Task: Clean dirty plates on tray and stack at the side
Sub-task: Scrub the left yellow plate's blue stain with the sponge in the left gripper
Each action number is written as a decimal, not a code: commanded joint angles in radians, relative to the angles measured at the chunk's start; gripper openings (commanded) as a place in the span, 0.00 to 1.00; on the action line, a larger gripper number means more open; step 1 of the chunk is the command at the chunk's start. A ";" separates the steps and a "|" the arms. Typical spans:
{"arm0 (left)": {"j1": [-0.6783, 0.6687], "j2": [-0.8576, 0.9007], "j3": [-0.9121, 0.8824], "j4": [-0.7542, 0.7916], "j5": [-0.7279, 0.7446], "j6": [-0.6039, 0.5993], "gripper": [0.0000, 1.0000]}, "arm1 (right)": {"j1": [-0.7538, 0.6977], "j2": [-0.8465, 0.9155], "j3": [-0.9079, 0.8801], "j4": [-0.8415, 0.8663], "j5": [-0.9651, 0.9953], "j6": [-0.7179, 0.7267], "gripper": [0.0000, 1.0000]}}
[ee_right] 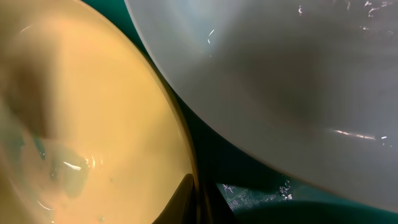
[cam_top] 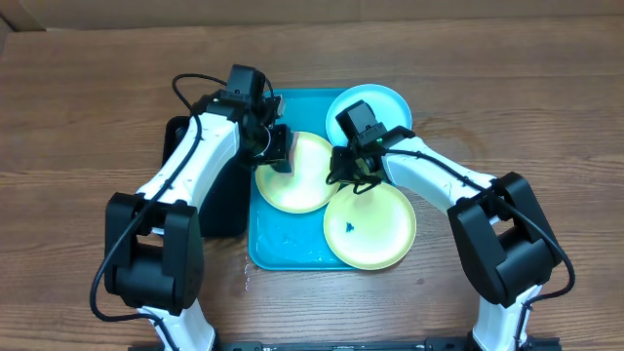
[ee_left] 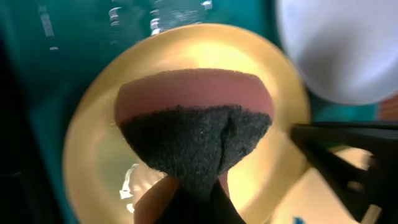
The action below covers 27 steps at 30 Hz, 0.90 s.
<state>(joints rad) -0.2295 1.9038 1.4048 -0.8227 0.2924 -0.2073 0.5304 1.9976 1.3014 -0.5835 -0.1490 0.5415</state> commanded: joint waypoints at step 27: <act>-0.015 0.006 0.084 -0.072 0.001 0.019 0.04 | -0.002 -0.007 -0.005 0.003 0.005 -0.006 0.11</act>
<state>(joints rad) -0.2333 1.9236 1.4837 -0.8726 0.4366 -0.2070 0.5308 1.9976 1.3014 -0.5842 -0.1493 0.5407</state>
